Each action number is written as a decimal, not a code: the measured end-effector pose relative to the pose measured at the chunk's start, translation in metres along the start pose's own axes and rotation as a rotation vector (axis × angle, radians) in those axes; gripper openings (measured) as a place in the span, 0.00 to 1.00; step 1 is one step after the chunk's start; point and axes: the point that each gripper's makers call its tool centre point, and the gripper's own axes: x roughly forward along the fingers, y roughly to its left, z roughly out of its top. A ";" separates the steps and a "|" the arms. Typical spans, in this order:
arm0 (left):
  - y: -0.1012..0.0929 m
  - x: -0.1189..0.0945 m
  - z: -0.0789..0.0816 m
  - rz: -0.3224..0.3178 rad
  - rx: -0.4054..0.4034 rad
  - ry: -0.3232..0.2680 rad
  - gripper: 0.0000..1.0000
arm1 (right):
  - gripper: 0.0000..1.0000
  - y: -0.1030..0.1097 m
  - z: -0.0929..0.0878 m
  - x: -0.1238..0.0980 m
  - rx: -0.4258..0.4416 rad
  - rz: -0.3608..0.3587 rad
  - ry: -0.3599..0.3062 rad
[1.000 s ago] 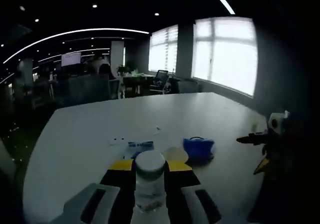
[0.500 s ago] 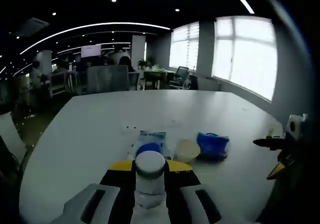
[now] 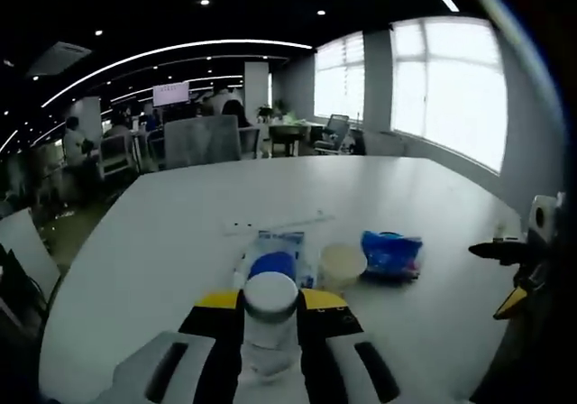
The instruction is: Arrange the tabletop items into an orderly group along one side of the table until the central work area is clear of visible clutter.
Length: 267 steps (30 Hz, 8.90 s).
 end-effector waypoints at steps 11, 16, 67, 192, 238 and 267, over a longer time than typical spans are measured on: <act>-0.008 -0.008 -0.003 -0.118 0.055 0.011 0.36 | 0.91 0.000 0.006 0.000 0.004 -0.002 -0.020; -0.017 -0.012 -0.001 -0.277 0.100 -0.025 0.44 | 0.91 -0.002 0.007 -0.001 0.006 -0.005 -0.024; -0.034 -0.008 0.001 -0.781 0.338 -0.112 0.22 | 0.91 -0.012 0.004 -0.013 0.035 -0.101 -0.018; 0.084 0.105 0.053 0.415 -0.135 -0.050 0.41 | 0.90 -0.032 -0.003 0.021 0.060 -0.002 -0.011; 0.018 0.004 0.004 -0.067 0.010 -0.022 0.99 | 0.99 -0.023 0.023 0.009 0.034 -0.084 -0.061; 0.015 -0.035 -0.018 -0.111 0.007 -0.003 0.99 | 0.92 -0.016 0.050 0.023 -0.020 -0.070 -0.041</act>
